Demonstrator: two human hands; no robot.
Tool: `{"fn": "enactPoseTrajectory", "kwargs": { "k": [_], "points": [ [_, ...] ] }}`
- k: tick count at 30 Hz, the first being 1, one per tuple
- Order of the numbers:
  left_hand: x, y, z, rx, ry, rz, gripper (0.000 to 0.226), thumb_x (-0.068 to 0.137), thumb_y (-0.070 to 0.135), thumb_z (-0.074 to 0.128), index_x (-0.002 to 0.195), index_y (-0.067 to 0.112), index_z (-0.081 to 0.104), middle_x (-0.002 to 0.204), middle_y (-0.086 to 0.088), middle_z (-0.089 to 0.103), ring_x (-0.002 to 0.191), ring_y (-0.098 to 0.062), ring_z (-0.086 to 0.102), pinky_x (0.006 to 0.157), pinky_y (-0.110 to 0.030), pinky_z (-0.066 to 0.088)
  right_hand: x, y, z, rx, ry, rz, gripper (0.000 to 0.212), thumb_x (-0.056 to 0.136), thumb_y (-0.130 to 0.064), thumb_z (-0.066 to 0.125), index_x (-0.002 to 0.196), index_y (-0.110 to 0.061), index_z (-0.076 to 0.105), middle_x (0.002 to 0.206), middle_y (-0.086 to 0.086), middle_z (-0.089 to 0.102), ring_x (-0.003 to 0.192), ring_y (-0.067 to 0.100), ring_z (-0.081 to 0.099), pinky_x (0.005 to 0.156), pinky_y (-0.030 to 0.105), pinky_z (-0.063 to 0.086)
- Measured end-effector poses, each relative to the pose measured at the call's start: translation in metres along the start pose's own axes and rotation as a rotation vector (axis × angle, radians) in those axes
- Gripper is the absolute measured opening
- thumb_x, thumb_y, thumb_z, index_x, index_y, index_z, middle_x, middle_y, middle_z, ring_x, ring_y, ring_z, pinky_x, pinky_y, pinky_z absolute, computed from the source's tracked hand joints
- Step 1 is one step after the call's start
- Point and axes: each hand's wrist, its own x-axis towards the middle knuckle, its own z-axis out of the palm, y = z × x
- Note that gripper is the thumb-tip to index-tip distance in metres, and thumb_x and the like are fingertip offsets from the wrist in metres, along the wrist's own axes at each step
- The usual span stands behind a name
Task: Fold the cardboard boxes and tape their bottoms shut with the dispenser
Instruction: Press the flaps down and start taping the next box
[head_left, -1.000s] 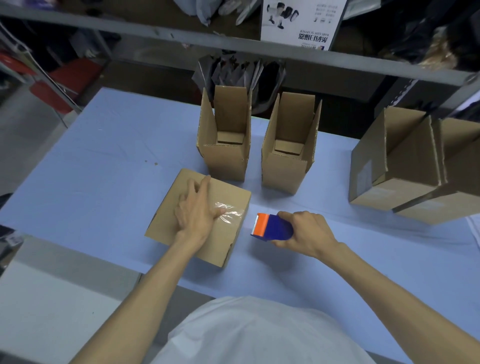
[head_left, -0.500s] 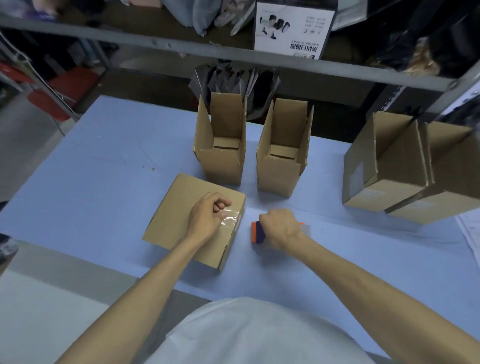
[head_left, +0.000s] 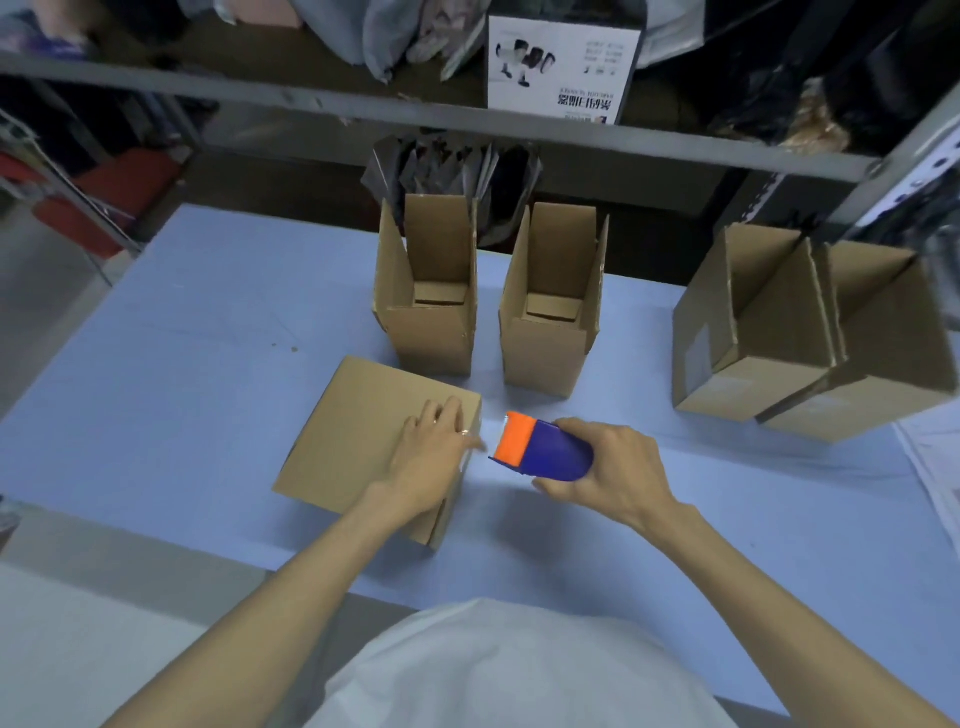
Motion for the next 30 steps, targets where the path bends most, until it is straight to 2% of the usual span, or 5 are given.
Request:
{"fn": "enactPoseTrajectory", "kwargs": {
  "k": [4, 7, 20, 25, 30],
  "points": [
    [0.001, 0.021, -0.027, -1.241, -0.023, -0.382, 0.025, 0.102, 0.023, 0.042, 0.104, 0.016, 0.066, 0.100, -0.003, 0.068, 0.096, -0.018, 0.064, 0.082, -0.028, 0.052, -0.014, -0.004, -0.014, 0.148, 0.152, -0.184, 0.063, 0.055, -0.053, 0.081, 0.110, -0.024, 0.067, 0.090, -0.008, 0.071, 0.075, 0.014, 0.065, 0.061, 0.027, 0.054],
    [-0.005, 0.030, -0.037, -1.535, -0.125, -0.395, 0.033, 0.103, 0.030, 0.041, 0.085, 0.018, 0.066, 0.076, 0.003, 0.069, 0.075, -0.012, 0.065, 0.064, -0.019, 0.051, -0.016, -0.008, -0.021, 0.180, 0.196, -0.238, 0.067, 0.055, -0.053, 0.082, 0.111, -0.019, 0.068, 0.093, -0.005, 0.072, 0.076, 0.014, 0.066, 0.061, 0.026, 0.055],
    [-0.021, 0.022, -0.047, -1.288, 0.072, -0.462, 0.011, 0.088, 0.017, 0.069, 0.092, 0.009, 0.075, 0.091, -0.009, 0.074, 0.083, -0.020, 0.067, 0.080, -0.034, 0.055, -0.018, -0.016, -0.028, 0.226, 0.125, -0.257, 0.071, 0.056, -0.052, 0.083, 0.116, -0.018, 0.065, 0.099, -0.003, 0.072, 0.083, 0.015, 0.067, 0.064, 0.032, 0.057],
    [-0.022, 0.015, -0.045, -1.226, 0.044, -0.510, 0.014, 0.089, 0.016, 0.067, 0.095, 0.006, 0.075, 0.091, -0.009, 0.074, 0.088, -0.023, 0.071, 0.083, -0.041, 0.059, -0.014, -0.017, -0.020, 0.172, 0.047, -0.263, 0.071, 0.057, -0.050, 0.087, 0.118, -0.020, 0.065, 0.099, -0.007, 0.071, 0.080, 0.012, 0.064, 0.066, 0.019, 0.052],
    [-0.028, 0.013, -0.036, -1.028, 0.135, -0.525, 0.007, 0.085, 0.010, 0.070, 0.083, 0.007, 0.076, 0.083, -0.003, 0.074, 0.083, -0.016, 0.069, 0.076, -0.030, 0.057, -0.015, -0.022, -0.012, 0.164, -0.014, -0.273, 0.072, 0.060, -0.051, 0.085, 0.121, -0.020, 0.062, 0.098, -0.005, 0.071, 0.079, 0.012, 0.065, 0.065, 0.021, 0.053]
  ]
}}
